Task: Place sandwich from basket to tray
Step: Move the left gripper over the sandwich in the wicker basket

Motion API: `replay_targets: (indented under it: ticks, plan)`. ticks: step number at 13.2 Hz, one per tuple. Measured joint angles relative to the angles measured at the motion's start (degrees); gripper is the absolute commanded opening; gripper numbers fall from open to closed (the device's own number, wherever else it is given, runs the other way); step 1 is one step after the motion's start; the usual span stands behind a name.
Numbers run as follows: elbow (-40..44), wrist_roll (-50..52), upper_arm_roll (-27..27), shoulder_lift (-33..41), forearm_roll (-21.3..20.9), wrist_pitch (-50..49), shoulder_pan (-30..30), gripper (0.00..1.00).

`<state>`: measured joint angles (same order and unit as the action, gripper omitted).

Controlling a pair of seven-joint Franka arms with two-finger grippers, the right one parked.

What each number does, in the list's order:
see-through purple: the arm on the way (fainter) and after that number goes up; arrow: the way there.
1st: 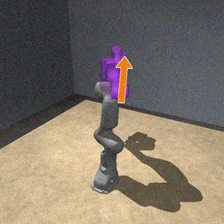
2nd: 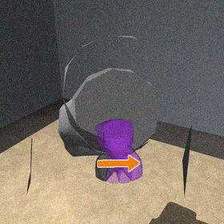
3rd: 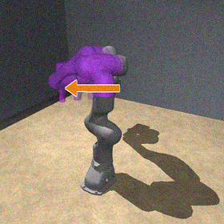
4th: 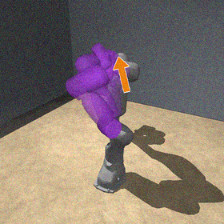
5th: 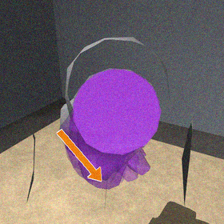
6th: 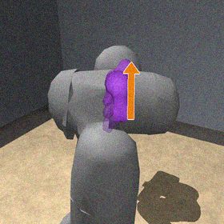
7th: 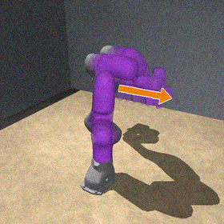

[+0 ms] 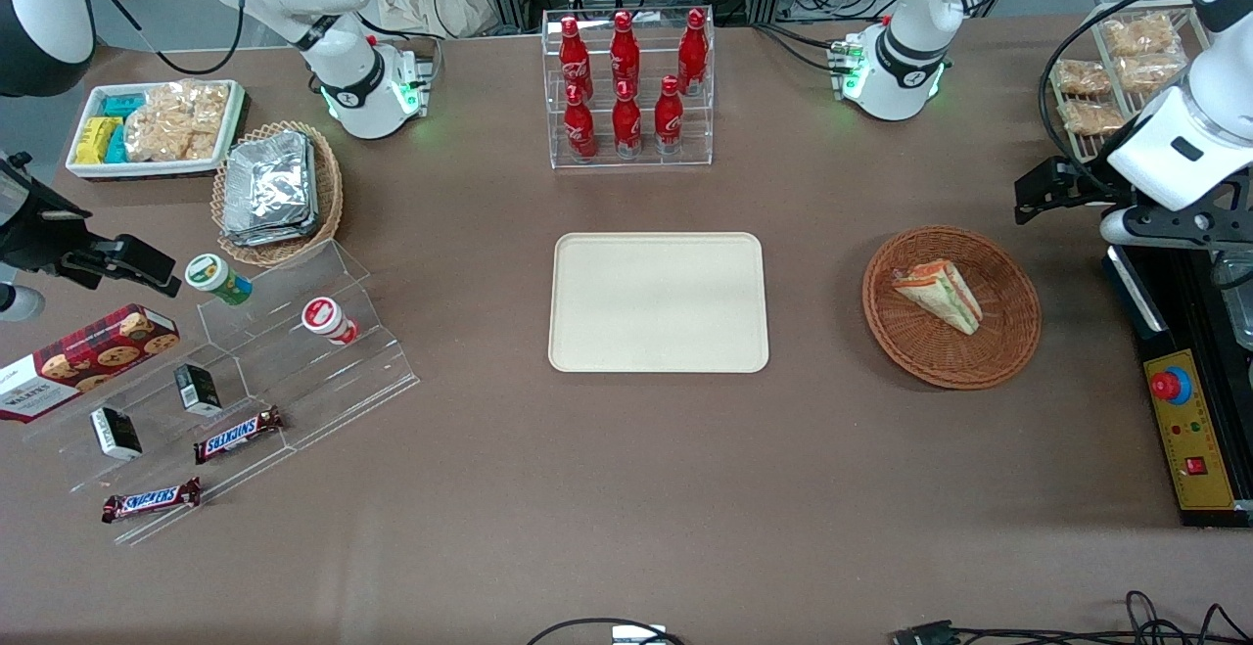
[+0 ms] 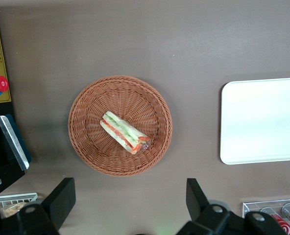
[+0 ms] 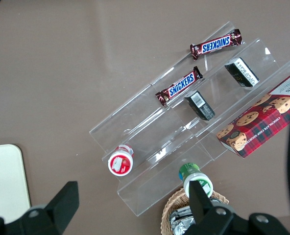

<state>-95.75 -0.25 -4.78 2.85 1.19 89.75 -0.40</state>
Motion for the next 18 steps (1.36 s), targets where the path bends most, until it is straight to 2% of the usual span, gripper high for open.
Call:
replay_targets:
  ticks: [6,9,13,18]
  plan:
    - [0.3,0.4,0.4,0.0,0.1,-0.3,-0.1,1.0]
    - [-1.9,3.7,0.7,-0.4,0.0,-0.5,-1.3,1.0]
    - [-12.1,9.6,1.0,0.8,0.0,7.9,-3.6,1.0]
    - [-26.0,20.5,0.9,3.3,0.0,20.2,-3.7,1.0]
